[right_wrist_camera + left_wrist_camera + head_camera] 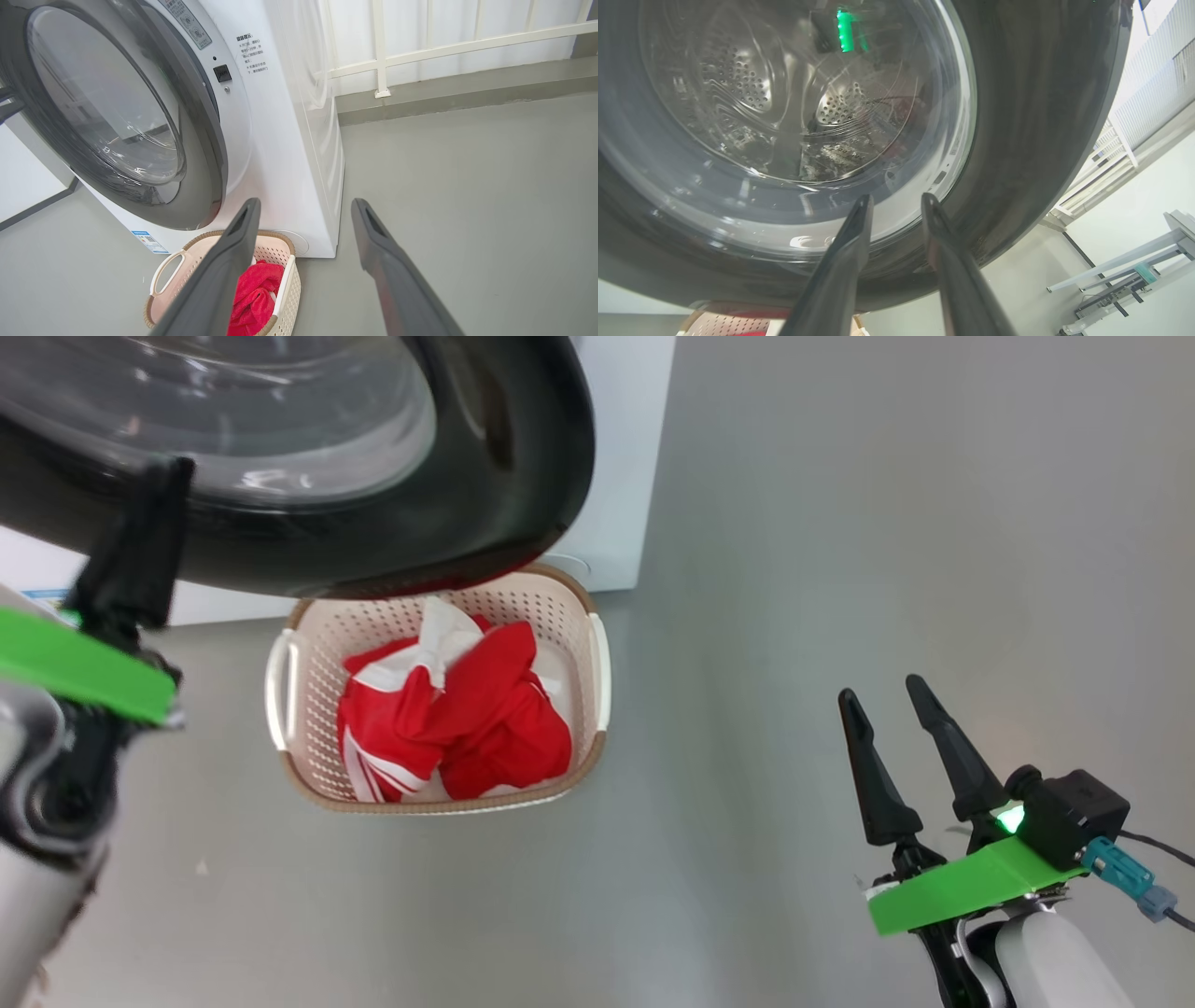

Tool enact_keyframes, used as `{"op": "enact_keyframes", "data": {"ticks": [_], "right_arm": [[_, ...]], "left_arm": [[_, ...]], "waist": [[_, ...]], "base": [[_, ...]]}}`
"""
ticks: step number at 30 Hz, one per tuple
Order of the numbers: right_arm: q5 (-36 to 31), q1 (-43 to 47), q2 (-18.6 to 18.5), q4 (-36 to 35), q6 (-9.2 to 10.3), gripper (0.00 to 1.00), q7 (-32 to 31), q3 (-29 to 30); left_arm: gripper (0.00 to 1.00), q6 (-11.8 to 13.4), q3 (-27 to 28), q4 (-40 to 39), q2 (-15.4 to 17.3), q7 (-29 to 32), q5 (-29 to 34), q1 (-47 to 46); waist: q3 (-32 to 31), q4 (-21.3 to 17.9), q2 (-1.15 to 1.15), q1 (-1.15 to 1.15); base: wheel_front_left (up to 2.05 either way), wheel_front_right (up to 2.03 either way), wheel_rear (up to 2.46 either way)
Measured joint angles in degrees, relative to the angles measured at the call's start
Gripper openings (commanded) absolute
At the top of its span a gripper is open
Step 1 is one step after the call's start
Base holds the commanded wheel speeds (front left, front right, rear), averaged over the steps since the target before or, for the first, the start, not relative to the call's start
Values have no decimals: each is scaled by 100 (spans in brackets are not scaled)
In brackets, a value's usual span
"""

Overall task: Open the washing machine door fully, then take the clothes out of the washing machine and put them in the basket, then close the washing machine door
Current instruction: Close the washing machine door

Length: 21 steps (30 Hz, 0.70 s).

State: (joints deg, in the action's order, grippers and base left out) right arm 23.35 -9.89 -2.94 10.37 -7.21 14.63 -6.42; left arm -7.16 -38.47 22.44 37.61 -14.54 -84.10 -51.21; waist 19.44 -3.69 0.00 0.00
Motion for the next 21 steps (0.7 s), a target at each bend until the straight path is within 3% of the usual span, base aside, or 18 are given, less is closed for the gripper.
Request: {"op": "enact_keyframes", "data": {"ticks": [3, 13, 18, 21], "right_arm": [[-44, 82, 0, 22, 0, 100, 0, 23], [-226, 476, 3, 48, 0, 100, 0, 175], [-229, 670, 8, 82, 0, 100, 0, 199], [-229, 759, 10, 96, 0, 100, 0, 209]], "left_arm": [[63, 0, 330, -21, -187, 0, 203, 494], [82, 0, 1282, -164, -589, -1, 758, 2073], [100, 0, 1555, -178, -719, -1, 1045, 2718], [100, 0, 1734, -175, -805, -1, 1207, 3053]], "waist": [[-130, 104, 0, 0], [-592, 383, 0, 0], [-805, 446, 0, 0], [-919, 472, 0, 0]], "base": [[0, 0, 0], [0, 0, 0], [0, 0, 0], [0, 0, 0]]}}
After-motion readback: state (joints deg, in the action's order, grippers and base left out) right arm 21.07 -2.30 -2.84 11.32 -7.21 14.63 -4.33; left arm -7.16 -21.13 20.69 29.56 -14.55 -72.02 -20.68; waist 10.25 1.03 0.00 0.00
